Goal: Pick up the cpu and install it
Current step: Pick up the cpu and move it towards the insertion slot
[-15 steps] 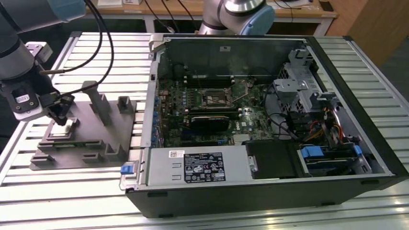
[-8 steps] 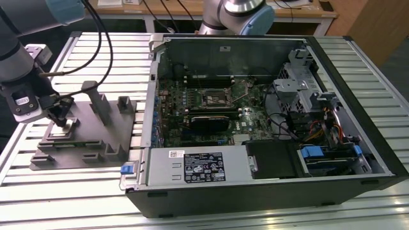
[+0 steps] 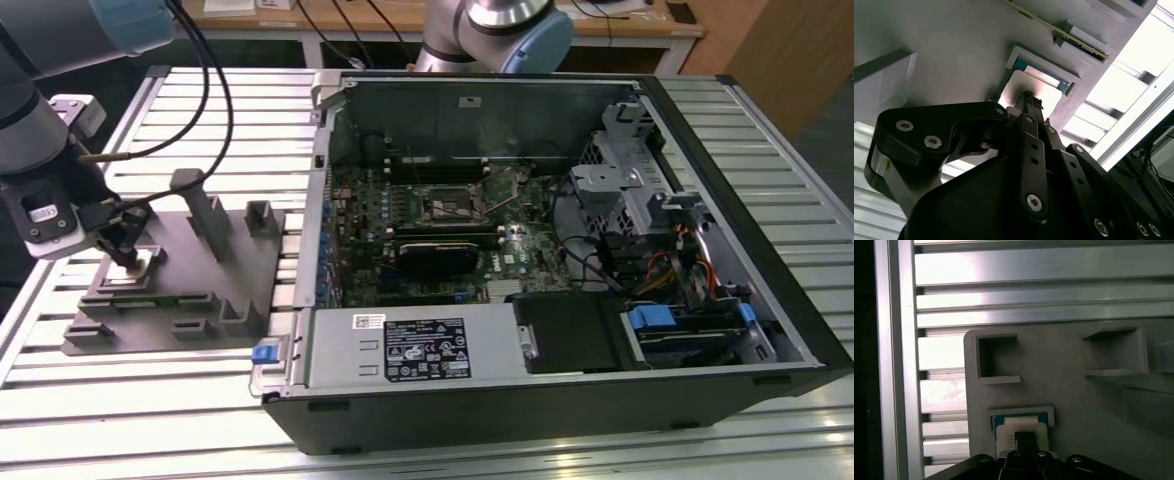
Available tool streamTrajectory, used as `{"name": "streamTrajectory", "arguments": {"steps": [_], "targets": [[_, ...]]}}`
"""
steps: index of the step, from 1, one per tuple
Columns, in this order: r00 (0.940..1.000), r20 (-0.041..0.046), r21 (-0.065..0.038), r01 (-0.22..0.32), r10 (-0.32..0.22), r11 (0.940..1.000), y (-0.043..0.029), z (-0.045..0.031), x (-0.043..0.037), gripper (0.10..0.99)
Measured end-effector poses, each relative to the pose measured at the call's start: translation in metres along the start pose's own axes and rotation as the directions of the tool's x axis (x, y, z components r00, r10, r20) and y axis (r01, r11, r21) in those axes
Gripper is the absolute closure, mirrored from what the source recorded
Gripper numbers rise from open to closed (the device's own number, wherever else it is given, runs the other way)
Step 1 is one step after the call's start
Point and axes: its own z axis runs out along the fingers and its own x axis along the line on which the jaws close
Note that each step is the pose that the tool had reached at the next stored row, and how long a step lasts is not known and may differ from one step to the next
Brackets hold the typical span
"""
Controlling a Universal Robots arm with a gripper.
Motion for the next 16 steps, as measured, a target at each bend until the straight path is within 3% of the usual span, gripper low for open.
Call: {"name": "streamTrajectory", "arguments": {"steps": [13, 14, 16], "targets": [[1.0, 0.0, 0.0, 0.0, 0.0, 1.0, -0.0032, 0.0, -0.0002, 0.98], [1.0, 0.0, 0.0, 0.0, 0.0, 1.0, -0.0034, 0.0, -0.0002, 0.855], [1.0, 0.0, 0.0, 0.0, 0.0, 1.0, -0.0034, 0.0, -0.0002, 0.737]]}}
